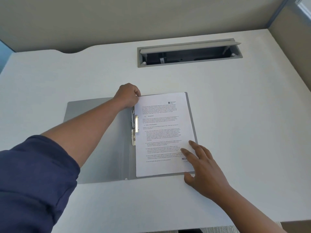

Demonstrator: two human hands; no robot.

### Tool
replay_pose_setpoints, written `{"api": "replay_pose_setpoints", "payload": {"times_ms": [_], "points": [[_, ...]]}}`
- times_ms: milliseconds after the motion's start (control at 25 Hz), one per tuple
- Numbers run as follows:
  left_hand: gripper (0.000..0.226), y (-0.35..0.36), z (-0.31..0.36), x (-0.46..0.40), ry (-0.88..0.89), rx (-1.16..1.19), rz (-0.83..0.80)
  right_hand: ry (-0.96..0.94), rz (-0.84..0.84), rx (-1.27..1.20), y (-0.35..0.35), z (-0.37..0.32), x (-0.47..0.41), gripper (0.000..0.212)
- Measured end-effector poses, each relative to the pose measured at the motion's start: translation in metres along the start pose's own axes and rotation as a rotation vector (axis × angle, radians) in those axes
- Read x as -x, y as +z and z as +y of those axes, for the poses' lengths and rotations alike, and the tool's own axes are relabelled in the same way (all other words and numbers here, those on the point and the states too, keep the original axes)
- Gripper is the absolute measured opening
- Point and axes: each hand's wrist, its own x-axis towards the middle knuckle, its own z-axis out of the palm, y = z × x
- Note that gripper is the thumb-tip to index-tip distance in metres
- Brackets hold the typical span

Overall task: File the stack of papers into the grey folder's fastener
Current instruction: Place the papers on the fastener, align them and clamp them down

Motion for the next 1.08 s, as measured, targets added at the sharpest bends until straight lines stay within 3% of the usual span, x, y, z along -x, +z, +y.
{"api": "replay_pose_setpoints", "payload": {"times_ms": [840,1080], "points": [[0.02,0.001,0.002,0.0,-0.068,0.108,-0.042,-0.02,0.066,-0.065,0.008,0.001,-0.002,0.06],[0.019,0.001,0.005,0.001,-0.07,0.047,-0.059,-0.026,0.081,-0.082,0.011,0.004,0.0,0.055]]}}
